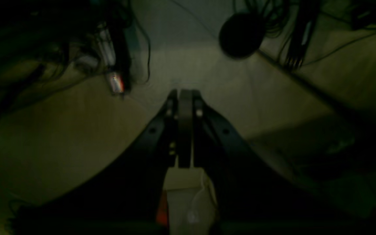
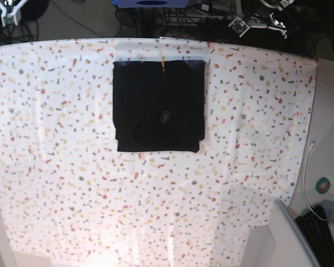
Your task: Layout the t-shirt on the table in an organized manner, then fold the t-shirt properly
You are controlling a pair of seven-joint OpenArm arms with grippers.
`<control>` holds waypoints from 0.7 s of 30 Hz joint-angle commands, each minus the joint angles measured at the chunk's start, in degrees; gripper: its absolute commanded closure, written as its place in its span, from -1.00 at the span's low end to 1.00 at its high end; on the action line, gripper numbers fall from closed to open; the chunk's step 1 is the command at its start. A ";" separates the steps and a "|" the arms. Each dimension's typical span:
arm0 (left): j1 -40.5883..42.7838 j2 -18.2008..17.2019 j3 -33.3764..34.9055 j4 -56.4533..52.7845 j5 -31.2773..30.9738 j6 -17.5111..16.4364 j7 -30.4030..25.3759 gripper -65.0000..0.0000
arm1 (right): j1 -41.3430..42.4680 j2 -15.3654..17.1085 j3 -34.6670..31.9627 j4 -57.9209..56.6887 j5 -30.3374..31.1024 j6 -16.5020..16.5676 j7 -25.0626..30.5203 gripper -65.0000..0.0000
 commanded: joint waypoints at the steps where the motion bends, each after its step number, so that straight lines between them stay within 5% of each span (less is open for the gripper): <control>1: 1.65 1.48 1.05 0.03 -0.16 0.31 -0.63 1.00 | -0.13 -0.34 -2.71 -2.12 0.13 0.09 -0.05 1.00; 3: 3.14 2.45 3.07 -1.11 -0.16 0.40 -0.63 1.00 | 1.89 -0.52 -7.54 -8.36 0.13 3.43 -0.05 1.00; 8: 4.64 2.71 9.49 -11.57 -0.16 1.19 -0.71 1.00 | 10.95 -0.78 -14.66 -29.63 0.22 17.76 1.53 1.00; 12: 0.15 4.38 13.62 -32.14 -0.16 9.63 -5.20 1.00 | 20.70 -0.87 -19.50 -50.12 0.04 25.24 10.50 1.00; 17: -12.15 6.67 16.09 -70.21 -0.16 21.41 -22.16 1.00 | 36.00 -5.18 -32.07 -82.73 -0.14 27.08 29.14 1.00; 21: -25.87 7.29 15.91 -106.96 -0.16 22.46 -44.76 1.00 | 41.63 -9.84 -41.83 -101.98 -0.14 26.73 52.43 1.00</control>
